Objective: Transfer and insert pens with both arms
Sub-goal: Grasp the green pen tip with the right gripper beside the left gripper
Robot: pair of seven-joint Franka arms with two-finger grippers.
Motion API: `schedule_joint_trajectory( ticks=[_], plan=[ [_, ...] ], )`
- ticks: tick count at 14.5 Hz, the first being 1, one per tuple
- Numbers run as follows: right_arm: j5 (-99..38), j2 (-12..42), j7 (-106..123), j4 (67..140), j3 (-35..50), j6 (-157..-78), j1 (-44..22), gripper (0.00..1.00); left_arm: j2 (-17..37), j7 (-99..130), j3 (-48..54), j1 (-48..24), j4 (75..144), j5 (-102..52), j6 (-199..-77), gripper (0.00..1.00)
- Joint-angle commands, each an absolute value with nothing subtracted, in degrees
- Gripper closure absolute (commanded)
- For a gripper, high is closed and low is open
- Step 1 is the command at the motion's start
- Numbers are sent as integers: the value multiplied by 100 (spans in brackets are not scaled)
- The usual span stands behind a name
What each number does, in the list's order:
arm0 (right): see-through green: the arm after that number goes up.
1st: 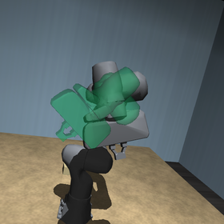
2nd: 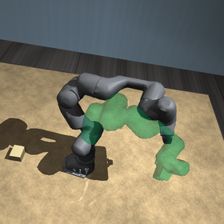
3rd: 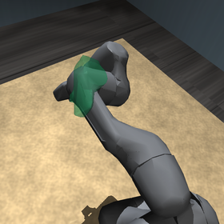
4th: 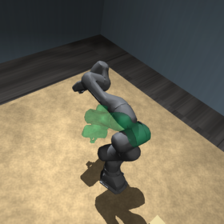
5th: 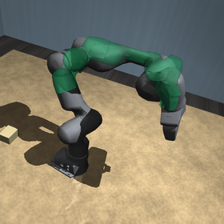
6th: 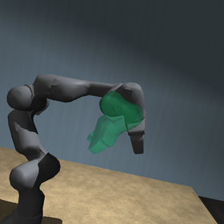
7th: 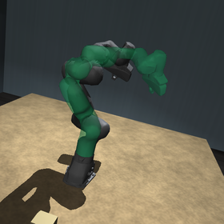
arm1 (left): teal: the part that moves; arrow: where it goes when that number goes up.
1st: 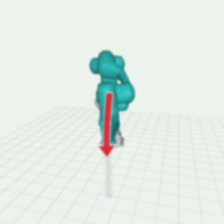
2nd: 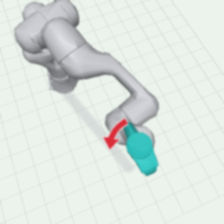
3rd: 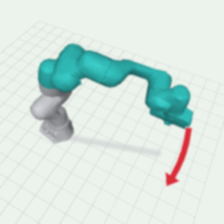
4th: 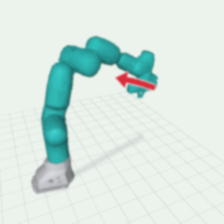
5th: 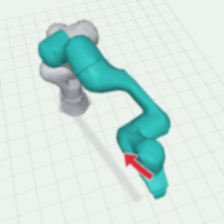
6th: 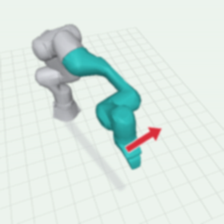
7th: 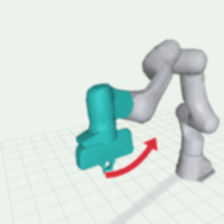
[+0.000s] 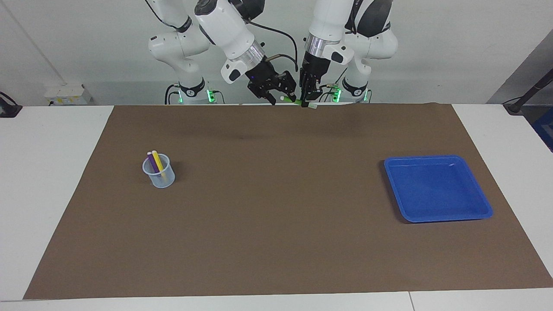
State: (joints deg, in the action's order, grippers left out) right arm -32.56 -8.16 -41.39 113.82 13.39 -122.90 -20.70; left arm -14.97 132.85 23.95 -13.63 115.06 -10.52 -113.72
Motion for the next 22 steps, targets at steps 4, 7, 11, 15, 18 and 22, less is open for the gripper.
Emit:
schedule_joint_trajectory(
  ticks=[4,7,11,15,18,22],
  plan=[
    [-3375,-879,-4149,11399,1362,-12252,-2039,41,-1564,13509,2391,-1459,11514,-1046,-11417,100],
    [-3375,-879,-4122,11399,1362,-12278,-2039,41,-1564,13509,2391,-1468,11514,-1046,-11408,100],
    [-3375,-861,-4000,11408,1362,-12349,-2021,43,-1564,13500,2443,-1468,11514,-1046,-11382,100],
    [-3375,-861,-3973,11408,1362,-12357,-2021,68,-1600,13509,2470,-1556,11522,-1046,-11373,100],
    [-3375,-853,-3973,11408,1362,-12357,-2013,94,-1600,13526,2470,-1608,11522,-1046,-11364,100],
    [-3375,-853,-3973,11399,1362,-12357,-2013,100,-1600,13526,2470,-1600,11522,-1046,-11364,100]
  ],
)
